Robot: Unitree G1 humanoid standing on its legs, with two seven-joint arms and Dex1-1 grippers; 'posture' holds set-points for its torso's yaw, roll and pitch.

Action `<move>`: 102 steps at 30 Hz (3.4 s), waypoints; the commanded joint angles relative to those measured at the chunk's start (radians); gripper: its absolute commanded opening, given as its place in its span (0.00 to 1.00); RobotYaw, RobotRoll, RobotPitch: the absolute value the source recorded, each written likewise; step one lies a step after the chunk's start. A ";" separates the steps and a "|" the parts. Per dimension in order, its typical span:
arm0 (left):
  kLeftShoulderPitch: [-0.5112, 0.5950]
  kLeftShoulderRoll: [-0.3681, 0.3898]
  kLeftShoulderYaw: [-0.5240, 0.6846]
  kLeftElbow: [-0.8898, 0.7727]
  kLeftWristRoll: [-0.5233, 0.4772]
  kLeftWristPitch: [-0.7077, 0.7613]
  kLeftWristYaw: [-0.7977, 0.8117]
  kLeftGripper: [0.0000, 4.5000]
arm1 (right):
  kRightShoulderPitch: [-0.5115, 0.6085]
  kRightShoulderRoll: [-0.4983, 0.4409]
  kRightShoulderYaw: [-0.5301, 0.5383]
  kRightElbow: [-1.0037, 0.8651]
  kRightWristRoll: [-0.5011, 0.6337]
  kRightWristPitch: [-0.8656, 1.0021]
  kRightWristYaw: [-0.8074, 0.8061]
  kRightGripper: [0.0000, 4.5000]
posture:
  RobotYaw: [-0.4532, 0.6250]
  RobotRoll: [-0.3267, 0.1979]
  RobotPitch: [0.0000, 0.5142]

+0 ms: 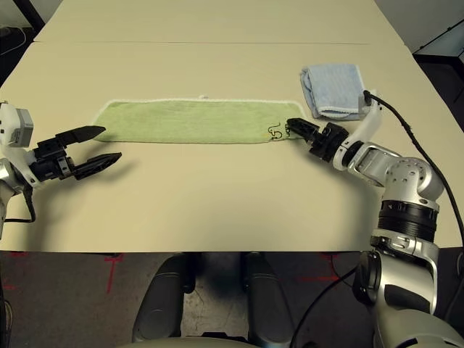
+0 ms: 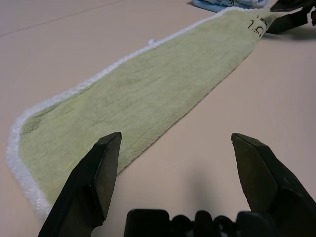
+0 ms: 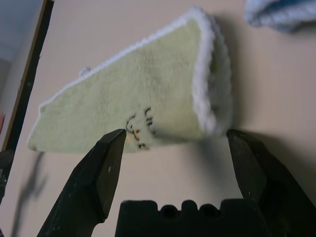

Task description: Fold the towel and set it aside.

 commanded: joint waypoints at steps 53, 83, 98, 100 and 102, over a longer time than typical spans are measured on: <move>0.018 0.008 -0.002 -0.035 -0.014 0.036 -0.008 1.00 | 0.026 0.122 -0.010 -0.083 0.024 -0.081 -0.189 0.00 | 0.50 0.62 0.43; -0.016 0.003 -0.025 -0.010 -0.006 0.038 -0.019 1.00 | 0.018 -0.084 0.068 0.006 -0.155 -0.480 0.124 0.00 | 0.48 0.62 0.42; -0.032 -0.001 -0.034 -0.001 -0.003 0.036 -0.020 1.00 | 0.004 -0.130 0.120 0.029 -0.205 -0.616 0.311 0.00 | 0.48 0.62 0.41; -0.034 -0.001 -0.036 0.001 -0.003 0.035 -0.020 1.00 | -0.004 -0.119 0.139 0.018 -0.211 -0.622 0.313 0.00 | 0.48 0.62 0.41; -0.036 0.000 -0.037 0.002 -0.002 0.034 -0.020 1.00 | -0.010 -0.111 0.161 0.010 -0.217 -0.628 0.324 0.00 | 0.48 0.62 0.41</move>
